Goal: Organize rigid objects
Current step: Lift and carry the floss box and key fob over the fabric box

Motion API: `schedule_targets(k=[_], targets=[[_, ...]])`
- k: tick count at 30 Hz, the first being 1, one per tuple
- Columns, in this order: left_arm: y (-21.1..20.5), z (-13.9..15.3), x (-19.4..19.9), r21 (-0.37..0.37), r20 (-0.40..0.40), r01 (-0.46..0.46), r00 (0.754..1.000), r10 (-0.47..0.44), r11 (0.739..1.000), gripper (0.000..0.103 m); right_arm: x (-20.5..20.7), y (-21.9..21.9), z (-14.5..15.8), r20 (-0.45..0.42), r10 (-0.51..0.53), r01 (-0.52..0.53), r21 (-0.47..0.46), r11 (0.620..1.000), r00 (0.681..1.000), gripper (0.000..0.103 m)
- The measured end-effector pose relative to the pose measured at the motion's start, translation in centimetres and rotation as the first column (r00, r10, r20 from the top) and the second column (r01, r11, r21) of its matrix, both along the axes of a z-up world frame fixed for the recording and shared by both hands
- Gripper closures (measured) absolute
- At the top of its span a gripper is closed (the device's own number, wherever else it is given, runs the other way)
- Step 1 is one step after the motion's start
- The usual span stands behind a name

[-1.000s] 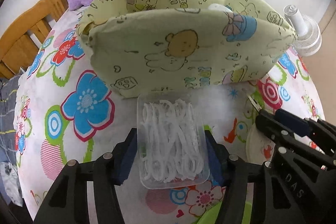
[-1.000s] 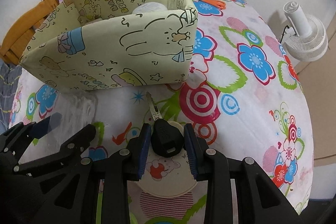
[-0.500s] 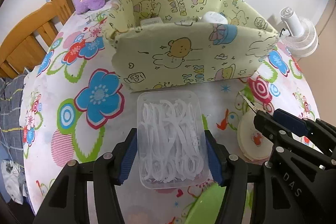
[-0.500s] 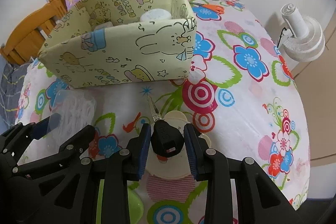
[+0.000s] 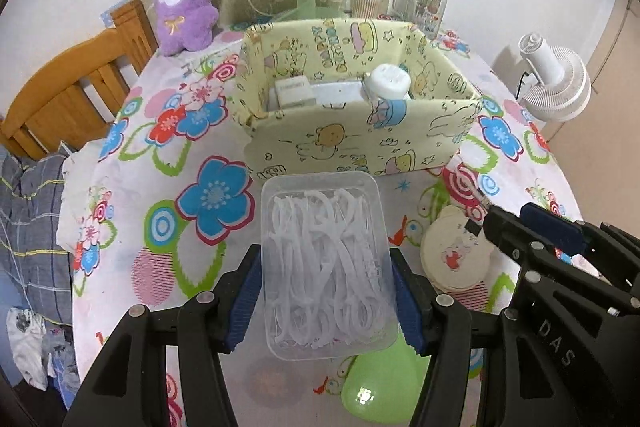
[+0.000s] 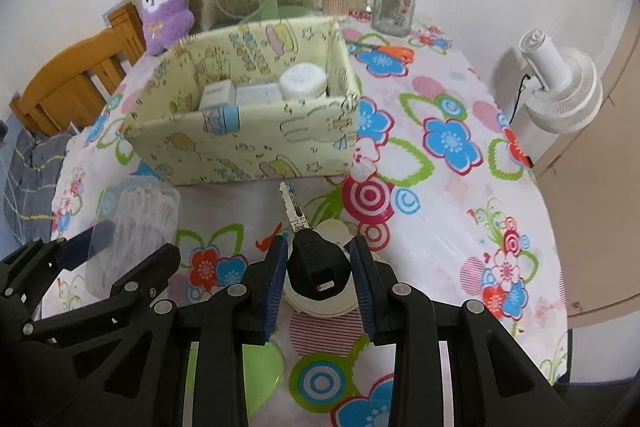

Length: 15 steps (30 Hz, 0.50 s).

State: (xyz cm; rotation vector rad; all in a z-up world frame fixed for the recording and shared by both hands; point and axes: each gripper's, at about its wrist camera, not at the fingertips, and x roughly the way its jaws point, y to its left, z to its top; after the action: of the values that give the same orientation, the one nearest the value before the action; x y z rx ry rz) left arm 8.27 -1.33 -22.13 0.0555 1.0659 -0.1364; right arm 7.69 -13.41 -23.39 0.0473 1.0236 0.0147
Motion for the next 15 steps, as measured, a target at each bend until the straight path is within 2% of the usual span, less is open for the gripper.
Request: schedule_targets(k=[15], targets=[[-0.9,4.8,-1.2,0.022,0.093,0.019,0.995,-0.021,1.0,0.041,-1.2,-0.7,4.9,0.088,-0.017,0.017,0.0,1.0,0.996,0.068]])
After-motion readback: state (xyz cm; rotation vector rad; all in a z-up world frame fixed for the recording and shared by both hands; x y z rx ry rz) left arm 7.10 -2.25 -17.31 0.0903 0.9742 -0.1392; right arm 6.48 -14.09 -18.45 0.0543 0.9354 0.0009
